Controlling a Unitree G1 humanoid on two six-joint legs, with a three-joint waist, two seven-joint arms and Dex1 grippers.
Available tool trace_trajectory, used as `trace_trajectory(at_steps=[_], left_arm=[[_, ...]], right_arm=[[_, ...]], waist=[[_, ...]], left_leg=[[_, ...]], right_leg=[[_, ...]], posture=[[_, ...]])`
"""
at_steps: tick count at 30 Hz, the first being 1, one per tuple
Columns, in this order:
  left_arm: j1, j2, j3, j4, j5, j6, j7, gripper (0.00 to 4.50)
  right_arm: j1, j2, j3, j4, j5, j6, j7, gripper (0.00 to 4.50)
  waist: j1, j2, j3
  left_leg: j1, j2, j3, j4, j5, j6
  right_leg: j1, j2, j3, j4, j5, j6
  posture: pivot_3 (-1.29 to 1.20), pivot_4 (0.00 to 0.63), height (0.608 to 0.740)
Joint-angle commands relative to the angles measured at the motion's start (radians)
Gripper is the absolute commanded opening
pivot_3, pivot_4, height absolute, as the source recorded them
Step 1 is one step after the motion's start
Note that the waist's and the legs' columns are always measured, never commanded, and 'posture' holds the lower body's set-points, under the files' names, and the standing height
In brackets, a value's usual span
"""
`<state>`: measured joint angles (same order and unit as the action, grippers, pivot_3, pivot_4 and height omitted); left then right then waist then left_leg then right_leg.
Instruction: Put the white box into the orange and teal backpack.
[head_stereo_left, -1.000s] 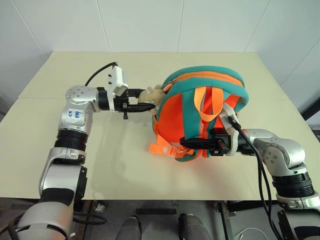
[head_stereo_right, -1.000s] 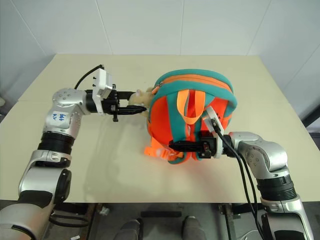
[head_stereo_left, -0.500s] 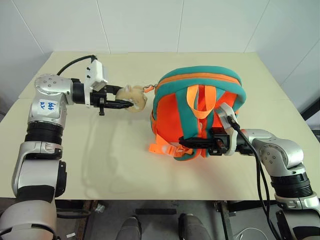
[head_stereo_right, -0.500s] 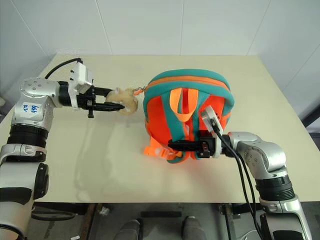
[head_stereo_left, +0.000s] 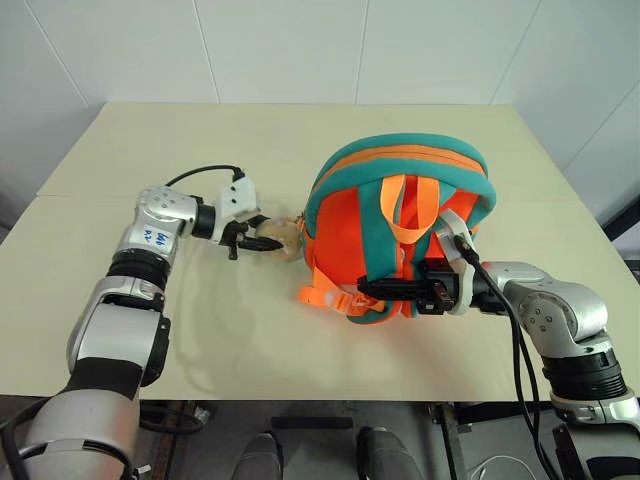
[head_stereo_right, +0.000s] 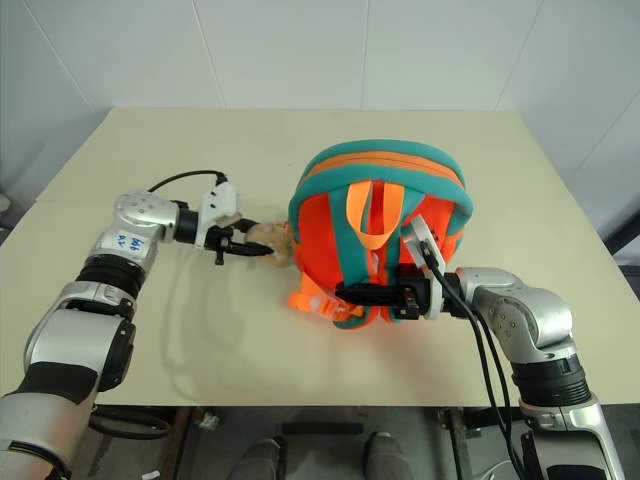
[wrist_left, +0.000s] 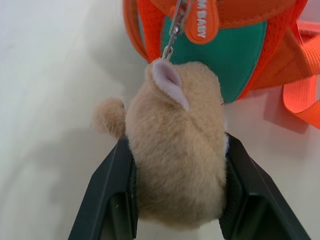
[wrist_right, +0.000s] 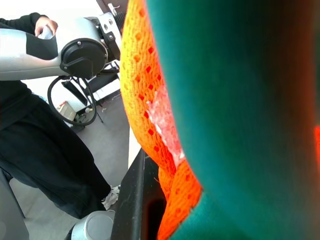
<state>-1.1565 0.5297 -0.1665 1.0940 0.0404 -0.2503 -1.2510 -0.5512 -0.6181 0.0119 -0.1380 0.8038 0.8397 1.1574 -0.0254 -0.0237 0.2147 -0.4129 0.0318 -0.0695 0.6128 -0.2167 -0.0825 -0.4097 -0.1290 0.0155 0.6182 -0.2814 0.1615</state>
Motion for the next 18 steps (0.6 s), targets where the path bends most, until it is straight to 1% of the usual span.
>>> trace_trajectory(at_steps=[1,3,6,8,10,11,13,14,16,18], left_arm=[[0.057,-0.038,-0.016,-0.012,0.020,-0.027,0.002,1.56],[0.075,-0.039,-0.012,-0.030,0.017,-0.024,-0.009,1.56],[0.127,0.020,-0.015,-0.094,0.029,-0.057,-0.035,1.56],[0.152,0.049,0.005,-0.142,0.003,-0.030,-0.056,1.56],[0.175,0.079,0.044,-0.214,-0.034,0.000,-0.043,1.56],[0.198,0.104,0.078,-0.293,-0.075,0.047,-0.048,2.24],[0.243,0.139,0.127,-0.432,-0.140,0.131,-0.054,2.84],[0.272,0.157,0.144,-0.504,-0.169,0.179,-0.062,3.22],[0.337,0.196,0.171,-0.642,-0.216,0.264,-0.069,3.82],[0.409,0.233,0.198,-0.764,-0.248,0.342,-0.057,4.47]], right_arm=[[0.004,0.013,-0.032,-0.033,0.028,0.013,-0.036,0.17],[0.004,0.016,-0.031,-0.033,0.028,0.015,-0.046,0.17],[0.016,0.003,-0.036,-0.043,0.035,0.017,-0.037,0.17],[0.020,0.005,-0.055,-0.043,0.039,0.001,-0.038,0.17],[0.006,0.008,-0.083,-0.047,0.056,0.004,-0.052,0.17],[-0.004,0.008,-0.104,-0.060,0.071,0.001,-0.060,0.89],[-0.008,-0.006,-0.123,-0.080,0.077,-0.005,-0.065,1.47],[0.002,-0.030,-0.117,-0.093,0.058,-0.019,-0.048,1.87],[0.020,-0.077,-0.110,-0.102,0.015,-0.046,-0.022,2.51],[0.028,-0.099,-0.134,-0.099,0.011,-0.058,-0.030,3.22]], waist=[[0.000,0.000,0.000],[0.001,0.000,0.000],[0.001,0.000,0.000],[-0.002,0.000,0.000],[-0.004,0.000,0.000],[-0.004,0.000,0.000],[-0.007,0.000,0.000],[-0.005,0.000,0.000],[-0.002,0.000,0.000],[-0.002,0.000,0.000]], left_leg=[[0.000,0.000,0.000,0.000,0.000,0.000],[0.001,0.000,0.000,0.000,0.000,0.000],[0.001,0.000,0.000,0.000,0.000,0.000],[0.001,0.000,0.000,0.000,0.000,0.000],[0.001,0.000,0.000,0.000,0.000,0.000],[0.002,0.000,0.000,0.000,0.000,0.000],[0.002,0.000,0.000,0.000,0.000,0.000],[0.002,0.000,0.000,-0.001,0.000,0.000],[0.001,0.000,0.000,-0.001,0.000,0.000],[0.001,0.000,0.000,-0.001,0.000,0.000]], right_leg=[[0.000,0.000,0.000,0.000,0.000,0.000],[0.000,0.000,0.000,0.001,0.000,0.000],[0.001,0.000,0.000,0.001,0.000,0.000],[0.001,0.000,0.000,0.000,0.000,0.000],[0.001,0.000,0.000,0.000,0.000,0.000],[0.001,0.000,0.000,0.001,0.000,0.000],[0.000,0.000,0.001,0.002,0.000,0.000],[0.000,0.000,0.001,0.002,0.000,0.000],[0.000,0.000,0.001,0.001,0.000,-0.001],[0.000,0.000,0.001,0.000,0.000,-0.001]], posture=[[0.00,0.150,0.740],[0.00,0.150,0.740],[0.00,0.150,0.740],[0.00,0.150,0.740],[0.00,0.150,0.740],[0.00,0.150,0.740],[0.00,0.150,0.740],[0.00,0.150,0.740],[0.00,0.150,0.740],[0.00,0.150,0.740]])
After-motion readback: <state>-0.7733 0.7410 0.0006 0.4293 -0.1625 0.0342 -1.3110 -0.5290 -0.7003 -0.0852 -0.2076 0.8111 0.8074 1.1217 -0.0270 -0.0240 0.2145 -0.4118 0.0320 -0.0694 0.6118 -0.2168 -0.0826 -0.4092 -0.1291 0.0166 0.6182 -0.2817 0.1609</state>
